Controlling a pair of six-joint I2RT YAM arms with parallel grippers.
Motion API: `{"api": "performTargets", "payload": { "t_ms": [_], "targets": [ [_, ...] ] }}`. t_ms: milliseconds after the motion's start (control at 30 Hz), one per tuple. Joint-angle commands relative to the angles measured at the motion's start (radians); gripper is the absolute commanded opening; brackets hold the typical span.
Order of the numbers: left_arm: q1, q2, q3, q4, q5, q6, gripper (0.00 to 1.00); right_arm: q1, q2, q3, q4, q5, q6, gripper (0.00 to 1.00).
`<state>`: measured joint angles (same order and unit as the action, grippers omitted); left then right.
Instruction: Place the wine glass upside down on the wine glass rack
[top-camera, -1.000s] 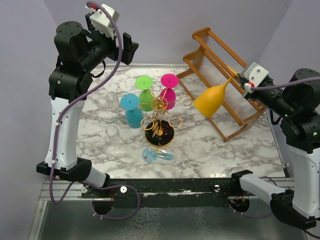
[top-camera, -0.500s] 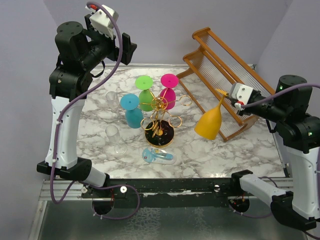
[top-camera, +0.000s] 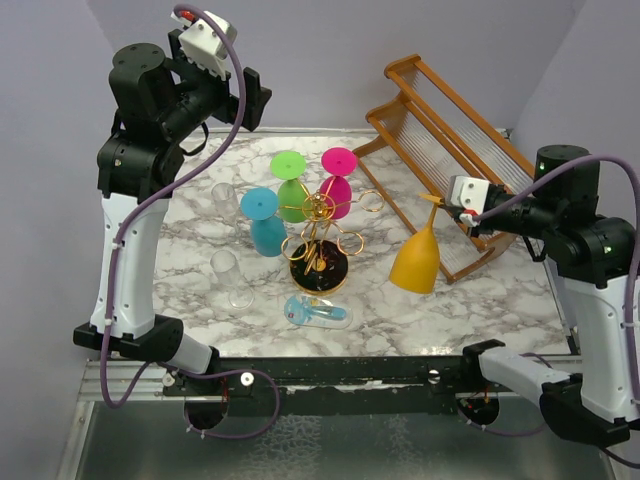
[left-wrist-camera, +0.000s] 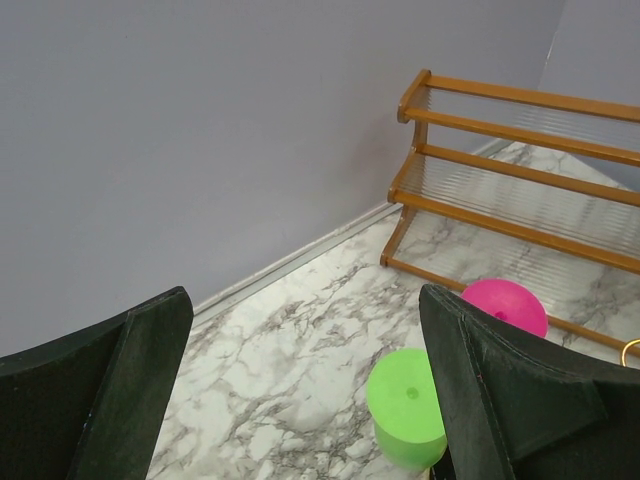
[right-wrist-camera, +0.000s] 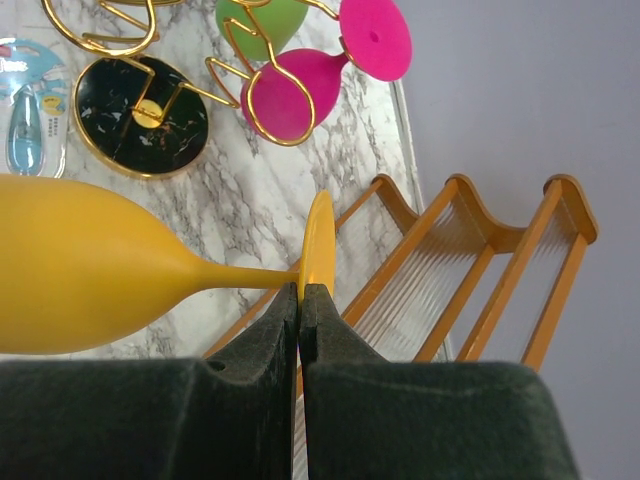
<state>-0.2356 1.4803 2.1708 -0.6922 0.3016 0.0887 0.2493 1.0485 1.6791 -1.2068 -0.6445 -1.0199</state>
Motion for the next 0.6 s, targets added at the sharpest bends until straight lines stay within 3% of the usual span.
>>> {"api": "performTargets", "payload": {
  "t_ms": [0,300,567],
  "targets": [
    [0.009,-0.031,0.012,0.003,-0.024,0.012,0.99,0.011,0.015,0.025,-0.050,-0.054,-0.056,0.01],
    [0.019,-0.032,-0.022,0.026,-0.077,0.018,0.99,0.036,0.082,0.074,-0.065,-0.115,-0.058,0.01],
    [0.030,-0.038,-0.046,0.043,-0.094,0.027,0.99,0.073,0.158,0.130,-0.050,-0.066,-0.056,0.01]
  ]
}}
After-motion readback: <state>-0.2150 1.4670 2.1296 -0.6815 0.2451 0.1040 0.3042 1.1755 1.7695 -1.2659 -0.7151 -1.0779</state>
